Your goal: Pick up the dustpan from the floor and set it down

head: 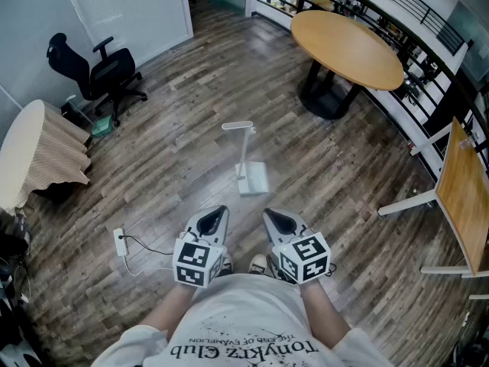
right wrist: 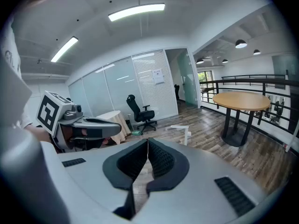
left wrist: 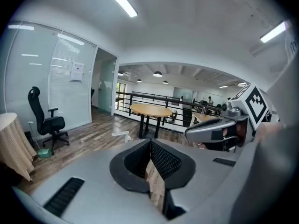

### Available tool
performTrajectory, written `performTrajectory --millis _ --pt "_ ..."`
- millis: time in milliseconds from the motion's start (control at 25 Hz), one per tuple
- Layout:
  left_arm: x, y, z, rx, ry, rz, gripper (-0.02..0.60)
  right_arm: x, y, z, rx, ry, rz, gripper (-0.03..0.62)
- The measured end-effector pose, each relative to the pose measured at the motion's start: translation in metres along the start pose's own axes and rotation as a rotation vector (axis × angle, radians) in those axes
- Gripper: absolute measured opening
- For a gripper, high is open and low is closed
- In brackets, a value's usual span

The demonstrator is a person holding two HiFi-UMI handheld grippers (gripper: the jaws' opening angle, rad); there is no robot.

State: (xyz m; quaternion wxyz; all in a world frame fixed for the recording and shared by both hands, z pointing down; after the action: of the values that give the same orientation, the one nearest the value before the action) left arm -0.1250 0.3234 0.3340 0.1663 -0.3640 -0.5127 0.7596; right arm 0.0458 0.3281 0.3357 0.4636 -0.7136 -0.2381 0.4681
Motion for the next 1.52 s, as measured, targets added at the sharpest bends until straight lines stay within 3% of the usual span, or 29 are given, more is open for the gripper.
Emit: performTrajectory --millis 400,840,1040,1240,1520 --pt "-0.002 -0.005 -0.003 0.003 -0.005 0.027 0.023 -0.003 -0.005 0.004 0.027 0.036 0.024 0.026" --pt "0.004 -0.007 0.008 0.01 -0.011 0.016 0.023 -0.007 -0.006 0.005 -0.033 -0.022 -0.006 0.026" --pt "0.013 -0.005 0.017 -0.074 -0.007 0.013 0.023 -0.01 -0.007 0.01 -0.058 -0.063 0.0 0.026" --pt "0.022 0.0 0.032 -0.004 -0.04 -0.02 0.023 -0.02 -0.002 0.023 -0.079 -0.102 -0.021 0.026" --pt "0.026 0.002 0.048 -0.018 -0.054 -0.022 0.023 -0.031 -0.001 0.032 -0.084 -0.114 -0.022 0.026"
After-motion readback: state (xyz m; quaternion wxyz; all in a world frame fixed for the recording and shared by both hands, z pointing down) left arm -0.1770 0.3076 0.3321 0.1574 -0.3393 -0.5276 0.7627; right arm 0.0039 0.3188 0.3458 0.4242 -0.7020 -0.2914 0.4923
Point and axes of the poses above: the fingertips, and each gripper's own axes: x backward along the fingers, z to its left, y out of its top, the point moved 7 cm from there along x, backward along the fingers, and after that the axes turned 10 degrees about -y, right-handed, at the moved point
